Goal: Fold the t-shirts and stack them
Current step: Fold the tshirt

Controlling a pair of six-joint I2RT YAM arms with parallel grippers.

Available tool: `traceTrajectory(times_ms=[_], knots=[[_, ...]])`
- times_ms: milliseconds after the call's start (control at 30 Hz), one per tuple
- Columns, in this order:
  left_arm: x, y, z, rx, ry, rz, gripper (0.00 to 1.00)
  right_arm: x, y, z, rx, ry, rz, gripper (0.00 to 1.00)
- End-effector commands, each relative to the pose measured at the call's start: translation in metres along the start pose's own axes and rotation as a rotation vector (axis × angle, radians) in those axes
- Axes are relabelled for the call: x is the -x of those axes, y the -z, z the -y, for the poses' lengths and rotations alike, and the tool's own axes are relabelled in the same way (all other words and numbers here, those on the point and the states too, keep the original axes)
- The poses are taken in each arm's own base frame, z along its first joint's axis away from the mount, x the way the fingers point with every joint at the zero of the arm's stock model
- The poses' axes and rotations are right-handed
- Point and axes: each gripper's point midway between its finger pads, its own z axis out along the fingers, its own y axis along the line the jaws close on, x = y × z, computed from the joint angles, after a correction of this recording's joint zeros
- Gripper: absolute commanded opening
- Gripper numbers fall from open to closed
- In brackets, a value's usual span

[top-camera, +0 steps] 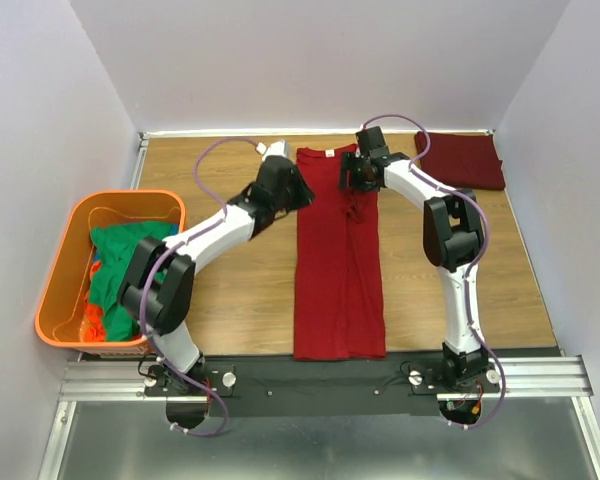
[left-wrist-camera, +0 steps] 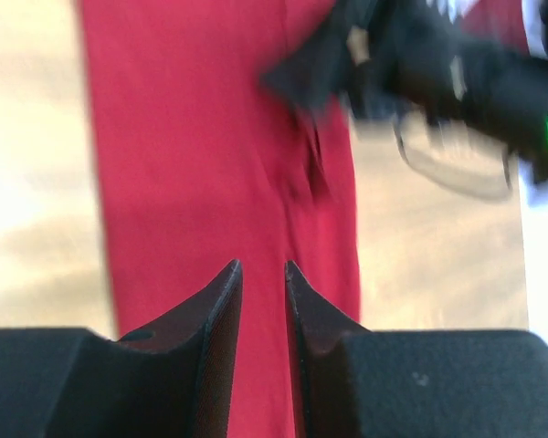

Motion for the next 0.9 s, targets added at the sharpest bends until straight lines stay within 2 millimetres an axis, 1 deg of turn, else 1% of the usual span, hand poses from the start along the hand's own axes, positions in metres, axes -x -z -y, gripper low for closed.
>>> traceTrajectory(times_ms=[0, 33, 67, 100, 133, 167, 200, 233, 267, 300, 333, 367, 400, 433, 467, 500, 533, 567, 600, 633, 667, 700, 733, 833, 867], knots=[[0.026, -0.038, -0.023, 0.045, -0.100, -0.013, 0.36, 0.032, 0.048, -0.017, 0.050, -0.024, 0.050, 0.78], [0.030, -0.044, -0.023, 0.024, -0.154, -0.018, 0.38, 0.033, 0.052, -0.016, 0.042, -0.029, 0.058, 0.79], [0.037, -0.051, -0.025, 0.029, -0.176, -0.011, 0.41, 0.042, 0.065, -0.015, 0.036, -0.039, 0.086, 0.79], [0.046, -0.064, -0.031, 0.060, -0.187, -0.012, 0.45, 0.041, 0.068, -0.010, 0.005, -0.057, 0.095, 0.80], [0.051, -0.071, -0.034, 0.069, -0.203, -0.011, 0.48, 0.041, 0.072, -0.007, -0.005, -0.069, 0.101, 0.80], [0.056, -0.077, -0.036, 0.069, -0.240, -0.009, 0.50, 0.034, 0.076, 0.001, -0.024, -0.084, 0.090, 0.80], [0.046, -0.093, -0.050, 0.093, -0.255, -0.043, 0.50, 0.031, 0.079, 0.005, -0.036, -0.097, 0.090, 0.80], [0.061, -0.097, -0.047, 0.104, -0.281, -0.036, 0.51, 0.018, 0.076, 0.013, -0.051, -0.119, 0.068, 0.80], [0.063, -0.102, -0.049, 0.116, -0.279, -0.045, 0.51, 0.013, 0.076, 0.017, -0.055, -0.126, 0.059, 0.79], [0.069, -0.113, -0.060, 0.165, -0.312, -0.036, 0.52, 0.014, 0.082, 0.018, -0.056, -0.135, 0.069, 0.79], [0.070, -0.117, -0.062, 0.173, -0.324, -0.038, 0.53, 0.010, 0.083, 0.021, -0.060, -0.140, 0.070, 0.79], [0.072, -0.122, -0.064, 0.177, -0.341, -0.040, 0.53, -0.003, 0.080, 0.027, -0.069, -0.141, 0.047, 0.79], [0.073, -0.127, -0.068, 0.193, -0.353, -0.040, 0.53, -0.009, 0.080, 0.028, -0.068, -0.143, 0.041, 0.79], [0.075, -0.135, -0.073, 0.207, -0.373, -0.047, 0.53, -0.006, 0.084, 0.028, -0.055, -0.147, 0.059, 0.79], [0.077, -0.139, -0.077, 0.215, -0.381, -0.049, 0.53, -0.009, 0.084, 0.030, -0.057, -0.149, 0.055, 0.79], [0.075, -0.147, -0.081, 0.214, -0.395, -0.056, 0.53, -0.020, 0.081, 0.035, -0.066, -0.150, 0.040, 0.79], [0.074, -0.150, -0.083, 0.216, -0.399, -0.061, 0.53, -0.024, 0.081, 0.036, -0.066, -0.151, 0.037, 0.79], [0.076, -0.153, -0.090, 0.238, -0.399, -0.060, 0.53, -0.027, 0.080, 0.042, -0.072, -0.161, 0.033, 0.79], [0.074, -0.156, -0.094, 0.247, -0.400, -0.071, 0.53, -0.031, 0.078, 0.046, -0.075, -0.166, 0.028, 0.78], [0.071, -0.162, -0.098, 0.250, -0.409, -0.083, 0.53, -0.038, 0.075, 0.053, -0.082, -0.181, 0.014, 0.78], [0.064, -0.168, -0.106, 0.255, -0.415, -0.100, 0.53, -0.041, 0.073, 0.057, -0.084, -0.195, 0.010, 0.78], [0.065, -0.170, -0.106, 0.256, -0.419, -0.100, 0.53, -0.045, 0.071, 0.058, -0.072, -0.203, 0.001, 0.78], [0.065, -0.173, -0.108, 0.258, -0.426, -0.104, 0.53, -0.049, 0.067, 0.063, -0.075, -0.213, -0.004, 0.77], [0.060, -0.185, -0.117, 0.273, -0.433, -0.118, 0.53, -0.055, 0.061, 0.068, -0.082, -0.220, -0.010, 0.77], [0.058, -0.187, -0.119, 0.276, -0.433, -0.122, 0.52, -0.057, 0.060, 0.064, -0.059, -0.223, -0.022, 0.77]])
